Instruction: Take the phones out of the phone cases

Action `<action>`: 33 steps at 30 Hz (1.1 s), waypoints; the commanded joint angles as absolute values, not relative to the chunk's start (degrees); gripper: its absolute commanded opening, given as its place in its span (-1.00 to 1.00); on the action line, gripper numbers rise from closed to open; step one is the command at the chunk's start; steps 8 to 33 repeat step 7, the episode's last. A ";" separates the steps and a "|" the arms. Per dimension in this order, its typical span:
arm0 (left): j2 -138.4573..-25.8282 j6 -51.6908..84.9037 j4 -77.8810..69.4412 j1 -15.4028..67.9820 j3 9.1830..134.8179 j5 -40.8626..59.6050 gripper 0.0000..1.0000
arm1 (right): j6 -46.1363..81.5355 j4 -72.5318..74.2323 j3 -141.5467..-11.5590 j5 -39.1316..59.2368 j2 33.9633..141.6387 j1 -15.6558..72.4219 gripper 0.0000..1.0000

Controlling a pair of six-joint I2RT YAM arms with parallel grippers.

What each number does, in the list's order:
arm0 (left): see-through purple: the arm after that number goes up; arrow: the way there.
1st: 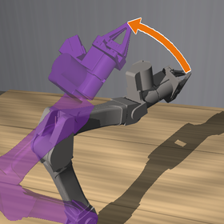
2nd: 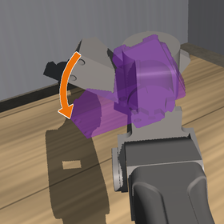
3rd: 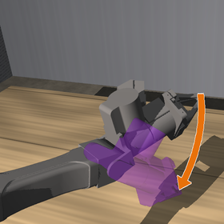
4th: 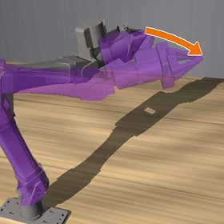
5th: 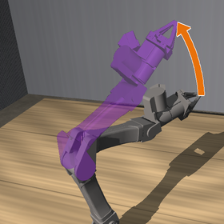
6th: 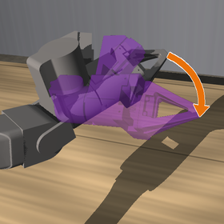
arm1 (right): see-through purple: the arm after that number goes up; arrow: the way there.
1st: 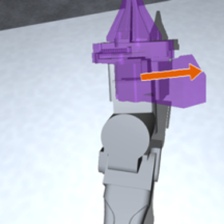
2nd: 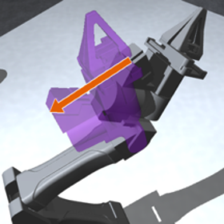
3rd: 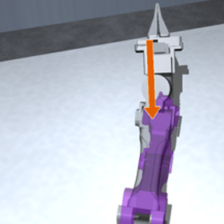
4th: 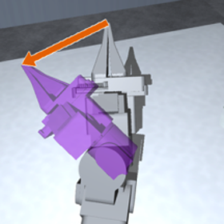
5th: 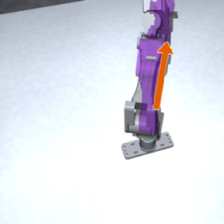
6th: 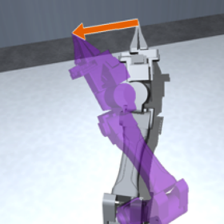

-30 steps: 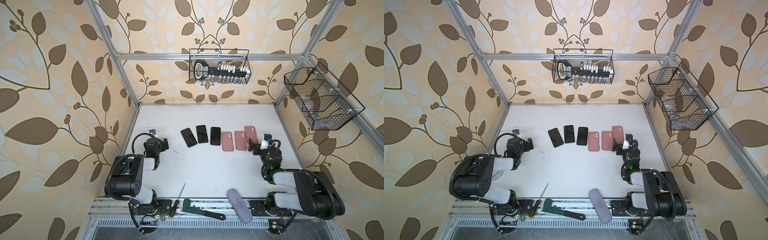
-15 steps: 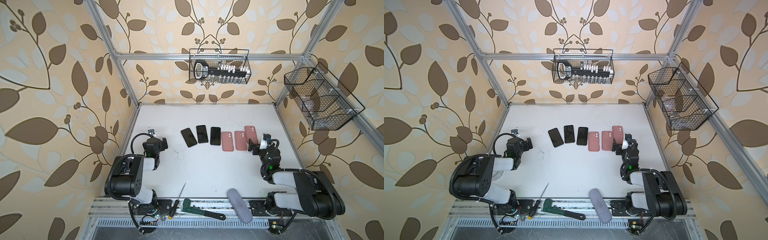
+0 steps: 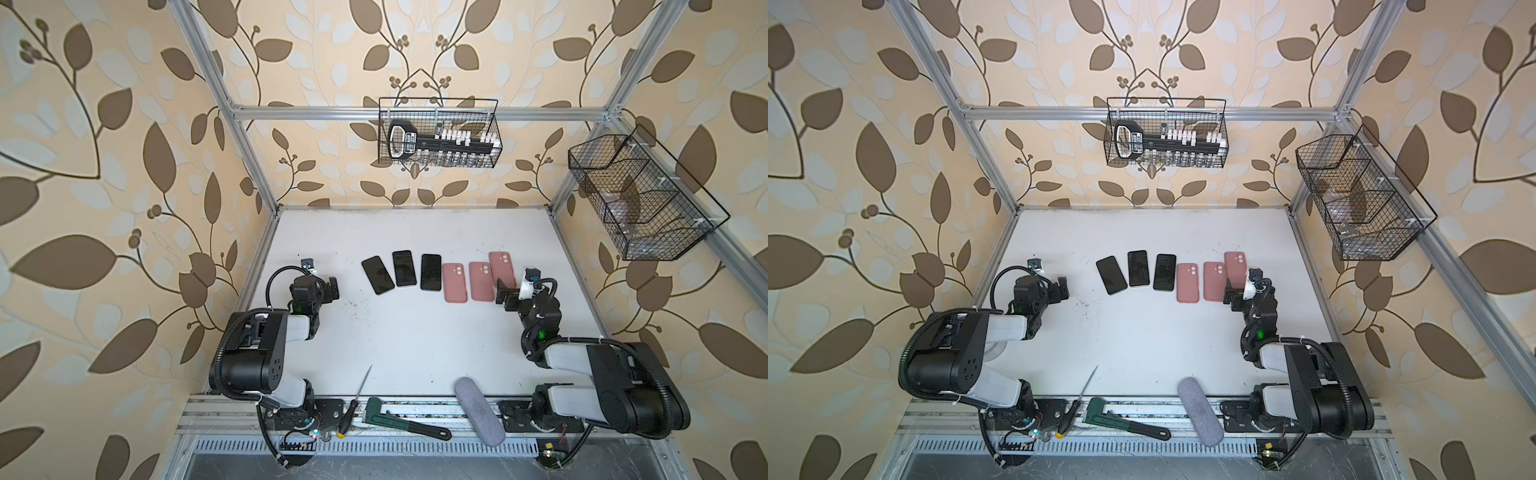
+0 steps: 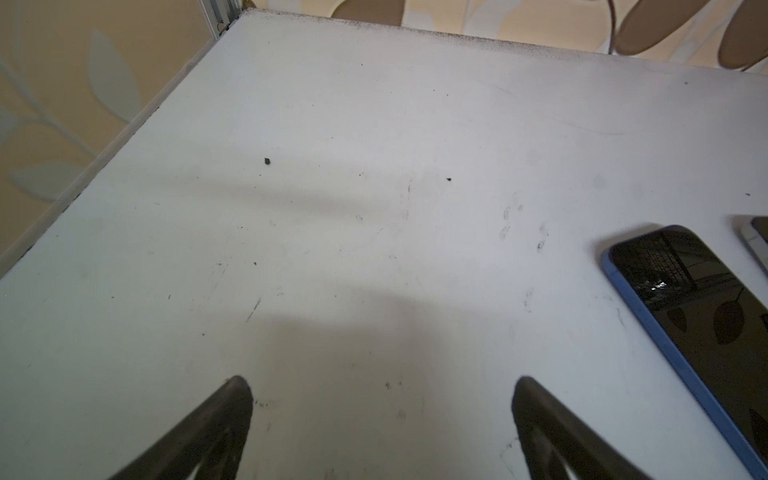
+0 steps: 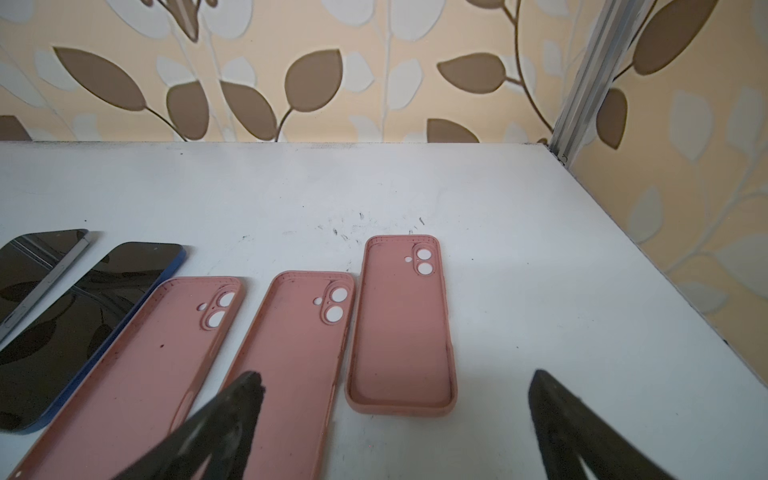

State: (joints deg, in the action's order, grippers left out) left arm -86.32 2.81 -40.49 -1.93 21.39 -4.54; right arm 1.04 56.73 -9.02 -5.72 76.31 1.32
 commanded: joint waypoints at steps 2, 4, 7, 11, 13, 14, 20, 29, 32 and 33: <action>-86.33 1.84 -40.78 -2.43 23.38 -3.97 0.98 | 0.09 56.93 -11.07 -4.85 77.58 1.23 1.00; -86.22 1.85 -40.72 -2.46 23.31 -3.88 0.98 | 0.18 56.69 -11.16 -4.65 77.49 1.14 1.00; -86.13 1.84 -40.78 -2.46 23.25 -3.81 0.98 | 0.05 57.46 -10.47 -5.38 76.97 1.52 1.00; -86.13 1.84 -40.78 -2.46 23.25 -3.81 0.98 | 0.05 57.46 -10.47 -5.38 76.97 1.52 1.00; -86.13 1.84 -40.78 -2.46 23.25 -3.81 0.98 | 0.05 57.46 -10.47 -5.38 76.97 1.52 1.00; -86.13 1.84 -40.78 -2.46 23.25 -3.81 0.98 | 0.05 57.46 -10.47 -5.38 76.97 1.52 1.00; -86.13 1.84 -40.78 -2.46 23.25 -3.81 0.98 | 0.05 57.46 -10.47 -5.38 76.97 1.52 1.00; -86.13 1.84 -40.78 -2.46 23.25 -3.81 0.98 | 0.05 57.46 -10.47 -5.38 76.97 1.52 1.00; -86.13 1.84 -40.78 -2.46 23.25 -3.81 0.98 | 0.05 57.46 -10.47 -5.38 76.97 1.52 1.00; -86.13 1.84 -40.78 -2.46 23.25 -3.81 0.98 | 0.05 57.46 -10.47 -5.38 76.97 1.52 1.00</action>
